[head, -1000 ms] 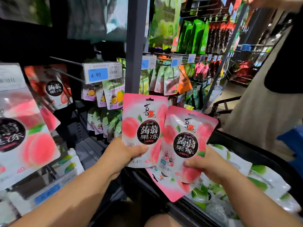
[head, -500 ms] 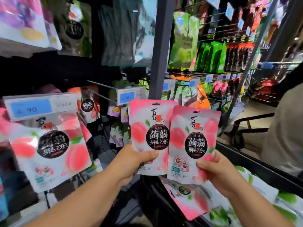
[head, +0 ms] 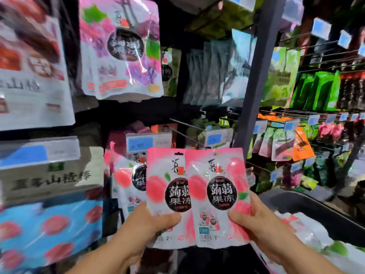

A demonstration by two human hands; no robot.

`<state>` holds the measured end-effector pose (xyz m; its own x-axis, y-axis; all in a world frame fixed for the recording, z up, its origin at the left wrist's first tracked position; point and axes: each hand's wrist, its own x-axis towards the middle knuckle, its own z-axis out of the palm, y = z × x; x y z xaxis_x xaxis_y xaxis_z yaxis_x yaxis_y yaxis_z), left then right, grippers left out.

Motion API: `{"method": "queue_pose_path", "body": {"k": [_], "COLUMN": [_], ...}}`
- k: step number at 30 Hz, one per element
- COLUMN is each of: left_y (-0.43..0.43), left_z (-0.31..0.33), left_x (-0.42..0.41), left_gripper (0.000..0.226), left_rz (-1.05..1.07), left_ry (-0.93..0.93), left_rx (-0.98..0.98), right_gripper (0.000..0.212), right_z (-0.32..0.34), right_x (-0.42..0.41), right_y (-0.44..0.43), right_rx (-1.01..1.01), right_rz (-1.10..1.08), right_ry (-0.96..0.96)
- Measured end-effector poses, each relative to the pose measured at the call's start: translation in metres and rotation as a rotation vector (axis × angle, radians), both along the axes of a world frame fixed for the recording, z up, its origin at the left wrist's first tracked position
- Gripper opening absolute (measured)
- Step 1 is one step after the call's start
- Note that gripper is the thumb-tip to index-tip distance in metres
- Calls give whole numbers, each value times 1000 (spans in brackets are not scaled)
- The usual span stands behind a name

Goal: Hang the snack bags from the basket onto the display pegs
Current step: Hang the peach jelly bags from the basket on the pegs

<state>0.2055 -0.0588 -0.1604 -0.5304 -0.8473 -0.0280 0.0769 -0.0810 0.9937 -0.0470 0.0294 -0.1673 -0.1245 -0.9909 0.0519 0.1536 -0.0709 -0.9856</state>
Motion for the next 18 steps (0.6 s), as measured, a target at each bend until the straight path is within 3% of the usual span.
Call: {"method": "queue_pose_path", "body": {"k": [3, 8, 12, 16, 18], "left_y": [-1, -3, 0, 2, 2], "left_z": [-6, -15, -20, -22, -24], "left_x": [30, 61, 84, 107, 121], "left_gripper": [65, 55, 74, 44, 42], "left_rz": [90, 210, 306, 413, 447], "left_ry": [-20, 21, 7, -88, -144], "left_rx": [-8, 28, -1, -32, -36], "right_gripper": [109, 101, 78, 67, 64], "right_z": [-7, -14, -20, -22, -23], "right_x": [13, 37, 52, 69, 77], "right_y": [-16, -40, -61, -78, -84], "right_rx": [30, 66, 84, 79, 76], "right_rz": [4, 49, 102, 128, 143], "right_ry": [47, 113, 139, 170, 151]}}
